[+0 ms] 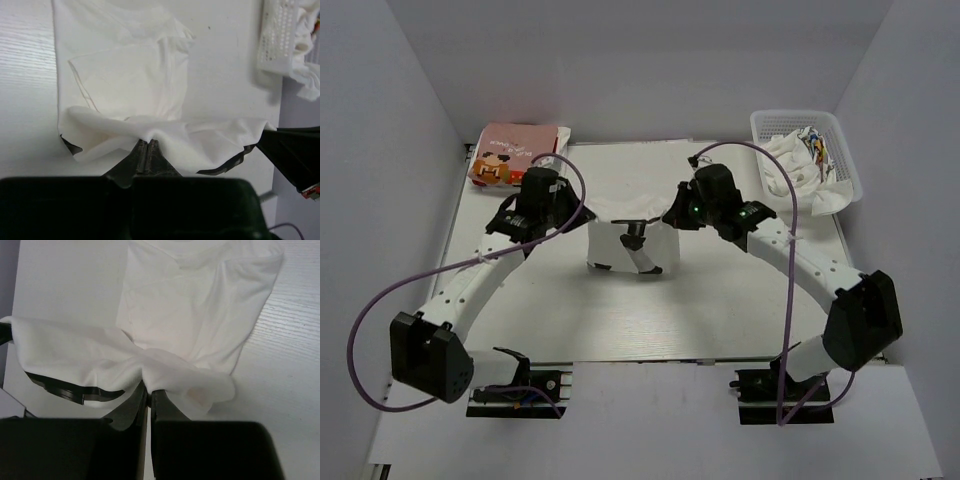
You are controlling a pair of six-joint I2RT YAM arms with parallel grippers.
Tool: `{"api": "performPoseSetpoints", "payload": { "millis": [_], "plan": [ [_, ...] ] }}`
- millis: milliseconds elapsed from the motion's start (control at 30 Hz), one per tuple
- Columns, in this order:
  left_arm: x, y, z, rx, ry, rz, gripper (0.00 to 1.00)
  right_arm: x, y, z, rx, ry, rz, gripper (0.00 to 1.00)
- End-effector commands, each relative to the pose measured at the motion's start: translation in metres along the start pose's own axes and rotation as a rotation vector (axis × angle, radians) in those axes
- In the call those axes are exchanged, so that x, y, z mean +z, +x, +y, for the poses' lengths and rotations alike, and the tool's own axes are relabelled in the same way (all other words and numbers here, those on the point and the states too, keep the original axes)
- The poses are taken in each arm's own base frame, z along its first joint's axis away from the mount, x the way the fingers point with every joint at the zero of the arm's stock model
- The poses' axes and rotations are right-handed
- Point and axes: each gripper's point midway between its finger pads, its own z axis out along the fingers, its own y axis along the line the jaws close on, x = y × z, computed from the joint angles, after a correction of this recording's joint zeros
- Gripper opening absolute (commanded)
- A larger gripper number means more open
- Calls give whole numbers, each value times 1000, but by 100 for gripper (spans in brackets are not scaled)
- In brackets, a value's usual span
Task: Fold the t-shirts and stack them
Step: Fold the long partially folded tshirt into a neat square
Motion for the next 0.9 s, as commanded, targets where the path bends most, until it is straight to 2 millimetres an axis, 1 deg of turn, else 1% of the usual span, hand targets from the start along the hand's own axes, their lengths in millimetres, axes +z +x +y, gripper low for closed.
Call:
{"api": "performPoseSetpoints", "payload": {
  "millis": [0,33,67,100,133,167,200,233,267,300,333,367,400,433,467,500,533,567,600,633,667,700,733,767,800,833,867],
  "plan": [
    [2,-40,3,-24,-87,-137,0,10,-25,7,46,-56,-28,0],
    [14,-37,15,-32,-127,-120,0,13,-28,1,58,-48,-32,0],
    [19,-43,13,-32,-131,-133,0,16,-29,-2,67,-44,-32,0],
    [24,-47,11,-32,-132,-132,0,26,-30,-16,91,-23,-13,0],
    [30,-50,15,-37,-145,-128,0,30,-34,-16,93,-29,-19,0],
    [46,-45,24,-40,-180,-101,0,31,-37,-17,90,-37,-25,0],
    [51,-48,23,-40,-185,-95,0,44,-37,-26,111,-41,2,0],
    [57,-51,28,-47,-200,-91,0,49,-41,-25,106,-61,-6,0],
    [69,-52,36,-56,-224,-77,0,59,-34,-26,99,-79,28,0],
    [75,-53,40,-56,-239,-76,0,62,-42,-26,103,-99,28,0],
    [81,-56,46,-64,-255,-73,0,78,-41,-34,96,-98,49,0],
    [85,-67,45,-71,-249,-95,0,82,-41,-36,96,-113,65,0],
    [100,-61,52,-62,-261,-66,0,86,-48,-32,89,-136,66,0],
    [107,-66,56,-59,-267,-69,0,105,-41,-45,98,-118,100,0],
    [114,-73,50,-48,-249,-71,0,106,-52,-43,103,-121,83,0],
    [121,-77,55,-46,-260,-69,0,111,-51,-48,116,-109,98,0],
    [129,-79,57,-46,-264,-64,0,124,-58,-60,128,-86,91,0],
    [145,-84,65,-46,-280,-59,0,131,-58,-67,140,-66,91,0],
    [154,-82,64,-48,-265,-40,5,135,-61,-71,140,-53,81,0],
    [160,-85,67,-39,-263,-31,20,151,-68,-93,152,10,58,4],
    [175,-87,68,-30,-254,-26,43,158,-73,-101,137,23,41,17],
    [181,-93,71,-24,-245,-30,84,170,-67,-117,146,59,50,36],
    [186,-103,62,-11,-219,-42,99,178,-85,-116,121,39,17,72],
    [190,-109,63,-1,-201,-44,99,184,-82,-117,100,19,36,90],
    [199,-105,67,25,-196,-23,99,184,-94,-112,72,-3,15,90],
    [201,-105,64,46,-184,-13,99,184,-96,-109,54,-19,15,90],
    [202,-111,59,67,-165,-18,99,178,-102,-101,20,-26,-2,90]
  ]
}}
